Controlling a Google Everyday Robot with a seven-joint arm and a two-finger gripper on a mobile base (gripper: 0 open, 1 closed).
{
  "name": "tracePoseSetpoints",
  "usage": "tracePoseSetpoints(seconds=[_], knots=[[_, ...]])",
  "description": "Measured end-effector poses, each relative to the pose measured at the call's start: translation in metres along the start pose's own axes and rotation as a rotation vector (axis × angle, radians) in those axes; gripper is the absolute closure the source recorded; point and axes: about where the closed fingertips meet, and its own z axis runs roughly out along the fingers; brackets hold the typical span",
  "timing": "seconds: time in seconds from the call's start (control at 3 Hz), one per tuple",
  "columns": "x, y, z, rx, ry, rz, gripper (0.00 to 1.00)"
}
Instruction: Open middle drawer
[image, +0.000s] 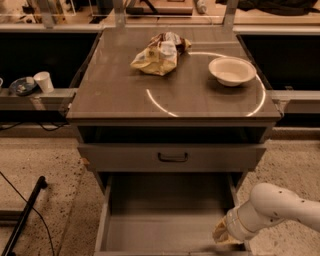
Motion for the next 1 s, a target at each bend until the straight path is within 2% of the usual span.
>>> tracePoseSetpoints(seconds=[0.33, 0.67, 1.0], knots=[[0.0005, -0.0126, -0.0343, 0.131, 0.003, 0.020, 1.00], [0.0019, -0.0135, -0.0406, 0.153, 0.005, 0.027, 0.84], [0.0019, -0.0135, -0.0406, 0.153, 0.005, 0.027, 0.62]])
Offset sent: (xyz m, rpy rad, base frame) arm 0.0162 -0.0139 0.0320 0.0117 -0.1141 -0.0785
